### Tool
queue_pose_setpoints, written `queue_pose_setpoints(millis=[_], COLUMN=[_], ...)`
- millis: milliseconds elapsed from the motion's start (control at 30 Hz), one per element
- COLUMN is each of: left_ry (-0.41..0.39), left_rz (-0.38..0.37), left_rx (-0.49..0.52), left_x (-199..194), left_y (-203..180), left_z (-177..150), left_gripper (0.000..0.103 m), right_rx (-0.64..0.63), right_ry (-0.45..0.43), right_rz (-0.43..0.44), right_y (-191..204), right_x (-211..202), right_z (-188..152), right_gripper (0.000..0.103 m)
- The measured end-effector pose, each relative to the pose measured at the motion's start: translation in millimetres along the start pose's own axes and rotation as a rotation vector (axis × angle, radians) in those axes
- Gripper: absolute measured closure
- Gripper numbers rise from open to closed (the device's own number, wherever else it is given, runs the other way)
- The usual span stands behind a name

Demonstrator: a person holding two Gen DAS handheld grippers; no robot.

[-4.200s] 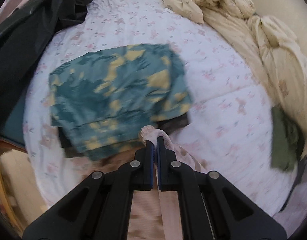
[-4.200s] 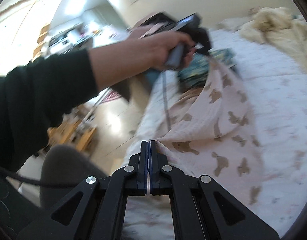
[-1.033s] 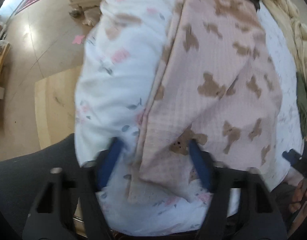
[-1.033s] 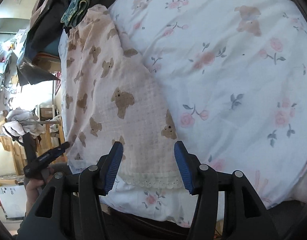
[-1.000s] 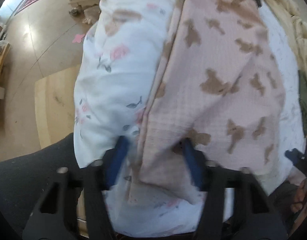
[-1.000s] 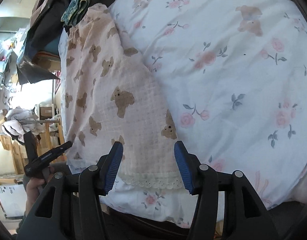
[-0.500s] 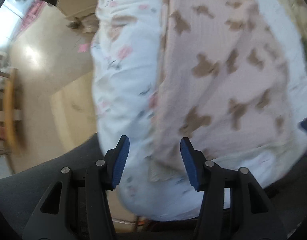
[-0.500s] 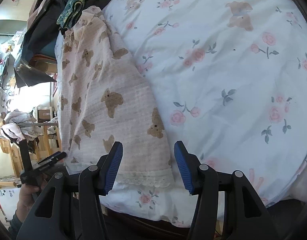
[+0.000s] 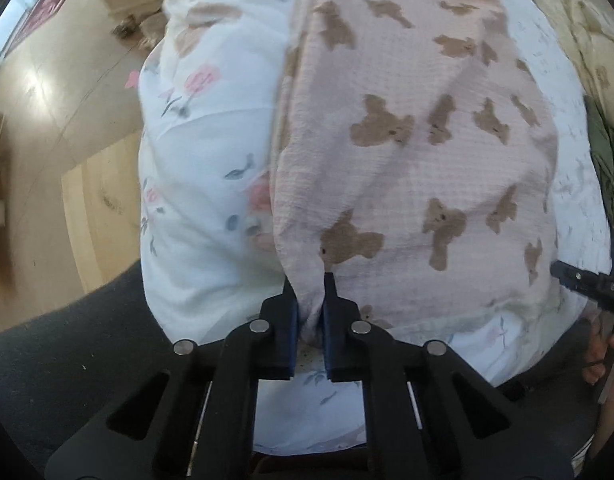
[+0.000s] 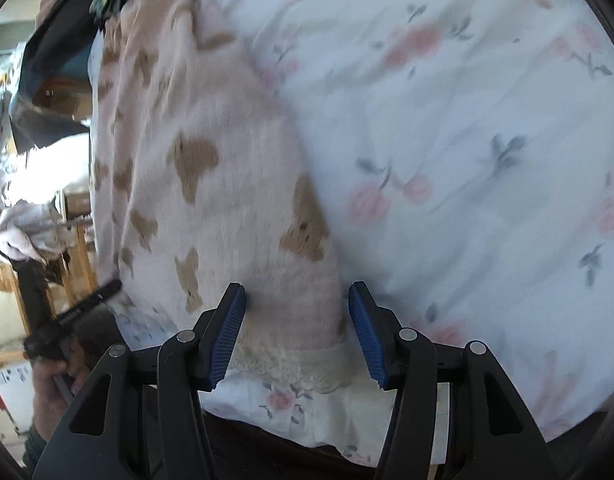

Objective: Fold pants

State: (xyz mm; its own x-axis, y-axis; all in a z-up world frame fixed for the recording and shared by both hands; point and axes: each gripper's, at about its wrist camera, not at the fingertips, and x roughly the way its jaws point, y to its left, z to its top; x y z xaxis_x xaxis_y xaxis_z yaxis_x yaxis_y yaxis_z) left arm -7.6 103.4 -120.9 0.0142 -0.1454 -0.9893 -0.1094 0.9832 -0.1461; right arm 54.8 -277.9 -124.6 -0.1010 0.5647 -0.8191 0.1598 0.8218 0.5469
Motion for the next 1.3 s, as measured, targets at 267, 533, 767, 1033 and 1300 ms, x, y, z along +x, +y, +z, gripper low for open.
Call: queue_pose_setpoints(millis=[267, 533, 767, 1033, 1300], left_ry=[0.017, 0.051, 0.123, -0.13, -0.252], left_rz=[-0.023, -0.11, -0.002, -0.029, -0.051], left_rx=[-0.001, 0.087, 0.095, 0.063, 0.042], left_x=[5, -35, -28, -86, -72], left_y=[-1, -9, -17, -24, -22], left_z=[-9, -41, -43, 37, 174], left_gripper=[0.101, 0.101, 0.081, 0.063, 0.063], right_rx=[-0.099, -0.11, -0.035, -0.2, -0.3], right_ry=[-0.043, -0.044, 0.109, -0.163, -0.32], right_rz=[-0.036, -0.036, -0.11, -0.032, -0.024], right_y=[22, 35, 13, 55, 105], right_x=[-9, -72, -56, -110, -101], right_z=[-8, -47, -45, 17, 124], right_gripper=[0.102, 0.103, 0.064, 0.06, 0.06])
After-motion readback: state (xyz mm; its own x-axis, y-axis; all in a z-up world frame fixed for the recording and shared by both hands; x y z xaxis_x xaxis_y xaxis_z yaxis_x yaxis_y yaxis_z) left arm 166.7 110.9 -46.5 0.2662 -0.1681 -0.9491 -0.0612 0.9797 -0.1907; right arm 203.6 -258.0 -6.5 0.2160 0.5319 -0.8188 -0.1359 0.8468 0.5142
